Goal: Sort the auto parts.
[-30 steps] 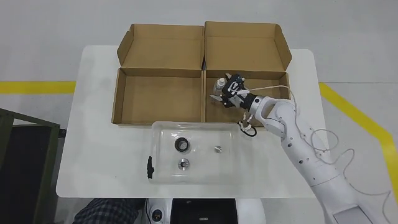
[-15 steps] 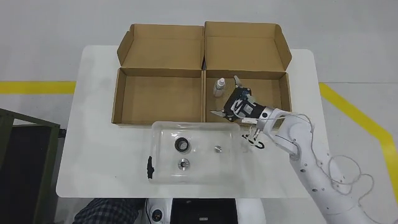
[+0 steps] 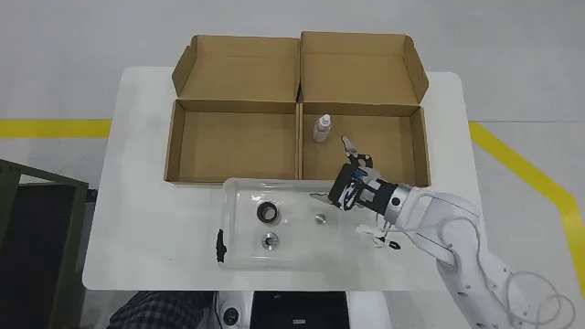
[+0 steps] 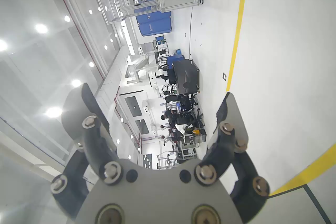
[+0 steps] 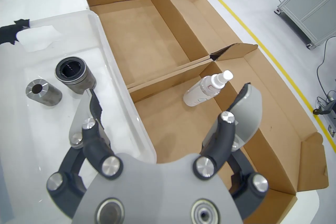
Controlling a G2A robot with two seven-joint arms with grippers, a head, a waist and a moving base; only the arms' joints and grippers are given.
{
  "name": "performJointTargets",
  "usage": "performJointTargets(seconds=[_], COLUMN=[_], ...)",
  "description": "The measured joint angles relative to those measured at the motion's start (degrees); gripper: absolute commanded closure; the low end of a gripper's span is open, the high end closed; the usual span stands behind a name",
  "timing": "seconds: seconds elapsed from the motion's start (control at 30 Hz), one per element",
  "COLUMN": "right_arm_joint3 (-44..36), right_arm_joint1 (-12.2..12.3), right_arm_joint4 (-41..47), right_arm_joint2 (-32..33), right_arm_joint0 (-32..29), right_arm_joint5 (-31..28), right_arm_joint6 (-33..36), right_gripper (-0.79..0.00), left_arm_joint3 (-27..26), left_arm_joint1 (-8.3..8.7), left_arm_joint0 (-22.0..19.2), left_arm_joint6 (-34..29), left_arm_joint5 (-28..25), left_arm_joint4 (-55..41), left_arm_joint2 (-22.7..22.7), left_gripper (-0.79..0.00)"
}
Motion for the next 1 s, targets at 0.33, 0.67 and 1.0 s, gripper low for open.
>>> performJointTargets(seconds=[0.33,0.67,1.0], right_arm_joint3=[-3.6,-6.8,-7.5], right_arm_joint1=[0.5,0.9,1.2], right_arm_joint4=[-2.1,-4.5,-5.5], right_arm_joint2=[-1.2,-2.8,-5.0], right_arm_joint0=[-3.2,-6.1,-6.8], right_arm_joint5=[-1.5,-2.9,-3.6], right_arm_joint6=[3.2,9.4,17.0], right_gripper=[-0.785,-0.785,-0.785], left_arm_joint3=[0.0,0.0,0.0], left_arm_joint1=[0.00,0.00,0.00], left_arm_joint0=[0.0,0.0,0.0], left_arm_joint6=[0.0,0.0,0.0], left_arm_joint5=[0.0,0.0,0.0], left_arm_joint4=[0.0,0.0,0.0], left_arm_joint2=[0.0,0.0,0.0], left_gripper=[-0.785,-0.785,-0.785])
